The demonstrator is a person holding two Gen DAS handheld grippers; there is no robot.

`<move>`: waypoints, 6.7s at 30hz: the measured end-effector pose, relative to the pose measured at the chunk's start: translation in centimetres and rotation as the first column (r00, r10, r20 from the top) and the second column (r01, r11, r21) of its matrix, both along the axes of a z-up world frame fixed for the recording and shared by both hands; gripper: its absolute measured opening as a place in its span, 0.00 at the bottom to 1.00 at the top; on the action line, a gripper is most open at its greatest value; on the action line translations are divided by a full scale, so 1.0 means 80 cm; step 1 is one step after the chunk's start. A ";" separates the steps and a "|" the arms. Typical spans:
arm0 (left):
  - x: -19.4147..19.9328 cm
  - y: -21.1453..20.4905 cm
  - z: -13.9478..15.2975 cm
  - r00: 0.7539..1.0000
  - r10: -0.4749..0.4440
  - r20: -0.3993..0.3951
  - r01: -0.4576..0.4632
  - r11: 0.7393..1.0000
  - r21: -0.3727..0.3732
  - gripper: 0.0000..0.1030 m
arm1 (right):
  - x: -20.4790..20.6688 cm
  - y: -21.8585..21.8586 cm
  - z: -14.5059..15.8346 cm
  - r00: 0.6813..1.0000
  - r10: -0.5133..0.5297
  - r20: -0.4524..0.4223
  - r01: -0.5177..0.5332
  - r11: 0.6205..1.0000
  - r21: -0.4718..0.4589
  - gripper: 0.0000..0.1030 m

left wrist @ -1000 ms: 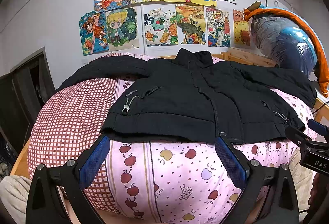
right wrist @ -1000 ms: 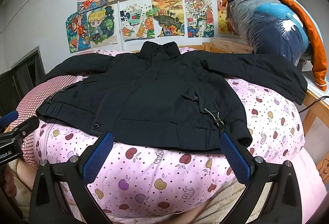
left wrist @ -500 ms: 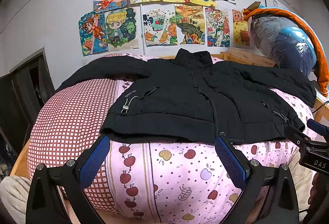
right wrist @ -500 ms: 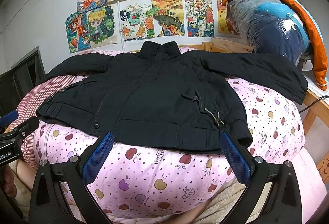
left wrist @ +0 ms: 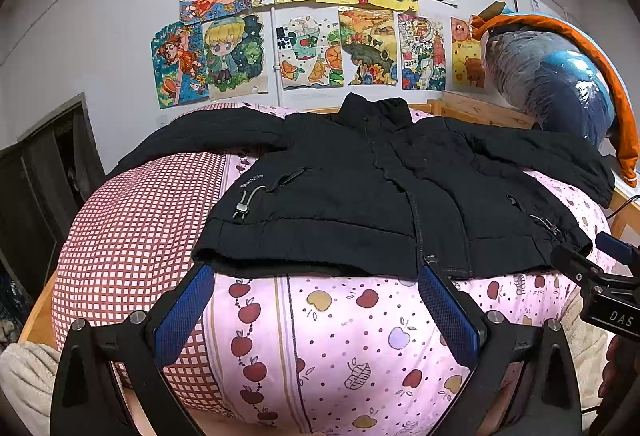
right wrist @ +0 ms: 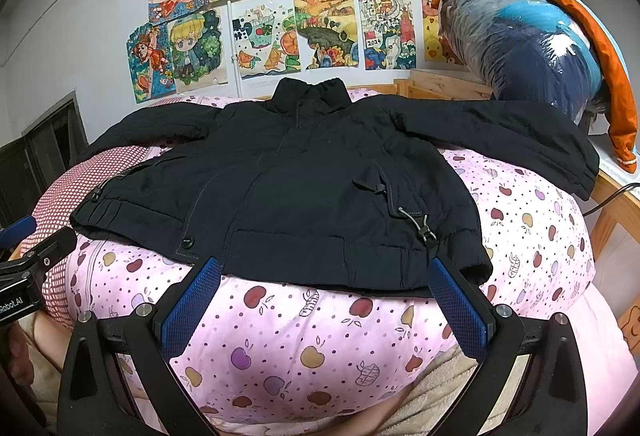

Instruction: Fold large clothes

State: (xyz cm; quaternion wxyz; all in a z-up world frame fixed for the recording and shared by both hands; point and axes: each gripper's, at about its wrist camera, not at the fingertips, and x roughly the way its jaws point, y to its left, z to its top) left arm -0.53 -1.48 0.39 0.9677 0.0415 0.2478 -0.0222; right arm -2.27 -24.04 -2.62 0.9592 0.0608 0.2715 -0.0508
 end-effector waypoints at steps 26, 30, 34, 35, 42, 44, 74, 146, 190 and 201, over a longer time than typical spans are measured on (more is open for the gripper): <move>0.091 -0.033 0.003 0.969 -0.181 -0.165 0.186 0.982 0.016 1.00 | 0.065 -0.041 0.009 0.996 -0.070 -0.060 0.068 0.997 -0.034 0.99; 0.114 -0.047 0.011 0.962 -0.200 -0.187 0.210 0.977 0.032 1.00 | 0.081 -0.057 0.016 0.995 -0.081 -0.054 0.080 0.996 -0.029 0.99; 0.135 -0.062 0.018 0.960 -0.207 -0.191 0.223 0.973 0.064 1.00 | 0.097 -0.074 0.020 0.994 -0.096 -0.046 0.095 0.995 -0.032 0.99; 0.142 -0.067 0.019 0.959 -0.209 -0.192 0.228 0.970 0.084 1.00 | 0.101 -0.078 0.019 0.994 -0.099 -0.045 0.097 0.995 -0.032 0.99; 0.184 -0.116 0.029 0.966 -0.226 -0.126 0.253 0.930 0.265 1.00 | 0.130 -0.113 0.012 0.989 -0.142 -0.036 0.140 0.989 -0.037 0.99; 0.198 -0.130 0.031 0.963 -0.243 -0.121 0.268 0.919 0.288 1.00 | 0.135 -0.127 0.013 0.985 -0.175 -0.002 0.174 0.984 -0.042 0.99; 0.491 -0.364 -0.035 0.926 -0.242 -0.289 0.303 0.935 0.187 1.00 | 0.188 -0.413 -0.099 0.839 -0.543 -0.003 0.494 0.761 0.420 0.99; 0.518 -0.078 -0.099 0.725 -0.384 -0.572 0.205 0.913 -0.352 0.34 | 0.252 -0.066 -0.010 0.947 0.311 -0.085 -0.310 0.950 0.026 0.68; 0.570 0.077 -0.088 0.918 0.008 -0.395 -0.071 0.987 -0.144 0.17 | 0.542 0.007 -0.105 0.945 0.056 -0.323 -0.142 0.958 -0.248 0.84; 0.474 0.168 -0.024 0.973 0.055 -0.223 -0.156 0.871 -0.466 0.85 | 0.515 0.013 -0.076 0.968 0.070 -0.242 -0.139 0.950 -0.280 0.89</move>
